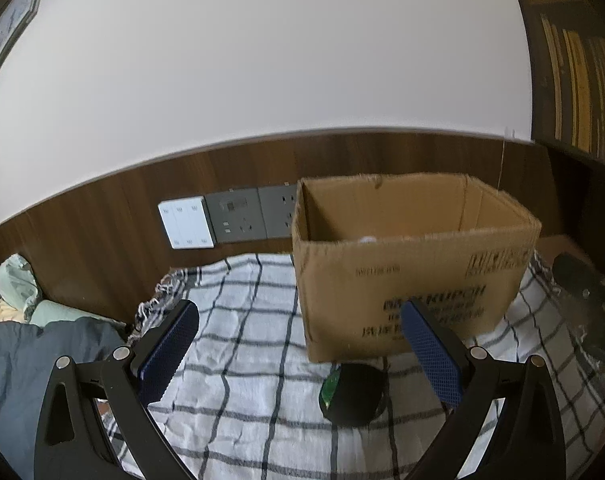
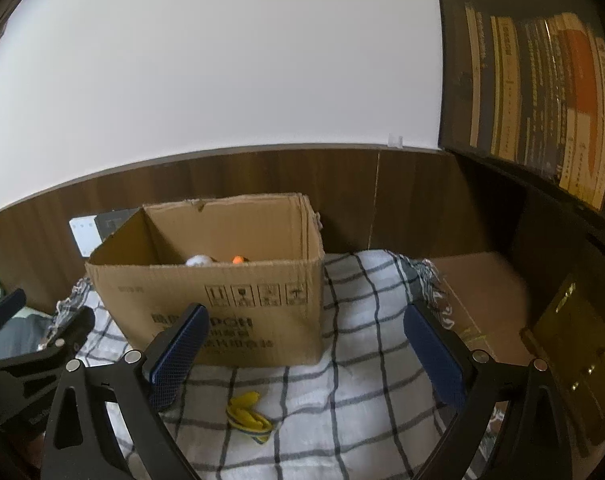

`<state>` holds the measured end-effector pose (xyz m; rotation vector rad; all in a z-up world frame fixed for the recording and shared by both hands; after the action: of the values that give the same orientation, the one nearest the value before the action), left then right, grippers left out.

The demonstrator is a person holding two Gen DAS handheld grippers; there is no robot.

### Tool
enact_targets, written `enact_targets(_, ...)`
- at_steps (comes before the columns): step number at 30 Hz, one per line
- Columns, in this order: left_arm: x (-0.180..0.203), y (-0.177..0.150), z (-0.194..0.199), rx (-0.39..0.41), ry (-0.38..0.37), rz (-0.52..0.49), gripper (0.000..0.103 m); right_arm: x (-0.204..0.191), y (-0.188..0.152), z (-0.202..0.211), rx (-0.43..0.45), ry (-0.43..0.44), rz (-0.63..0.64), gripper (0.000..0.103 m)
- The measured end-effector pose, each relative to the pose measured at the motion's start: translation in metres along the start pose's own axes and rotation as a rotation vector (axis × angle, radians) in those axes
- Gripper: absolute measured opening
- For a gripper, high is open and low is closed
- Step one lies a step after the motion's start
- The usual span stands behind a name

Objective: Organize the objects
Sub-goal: 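Move the left tool to the black ball while the right tool approaches the yellow-black toy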

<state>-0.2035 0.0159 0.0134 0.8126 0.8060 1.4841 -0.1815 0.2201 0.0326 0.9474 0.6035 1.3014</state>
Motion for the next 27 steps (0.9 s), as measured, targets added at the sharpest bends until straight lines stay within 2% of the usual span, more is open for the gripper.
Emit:
enact_targets(12, 0.015, -0.043, -0.022, -0.086, -0.036, -0.047, 0.103, 0.002, -0.035, -0.023, -0.083, 0.0, 0.005, 0.098)
enact_targets(24, 0.025, -0.075, -0.042, -0.154, -0.047, -0.074, 0.102, 0.003, -0.049, -0.037, -0.119, 0.0, 0.005, 0.098)
enact_targets(27, 0.027, -0.08, -0.047, -0.171, -0.051, -0.079, 0.098, 0.003, -0.053, -0.041, -0.131, 0.003, 0.007, 0.098)
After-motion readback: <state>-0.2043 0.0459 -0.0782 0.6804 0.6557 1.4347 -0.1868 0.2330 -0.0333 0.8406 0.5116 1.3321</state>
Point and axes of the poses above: each gripper's, at about its wrist camera, not at the fingertips, and z roughly against the way its jaws point, x to its right, y to its top, the point moved 7 cm from there along -z, roughly the way its jaws point, and after that the axes turned 9 degrees about z, right-handed, at the moved point
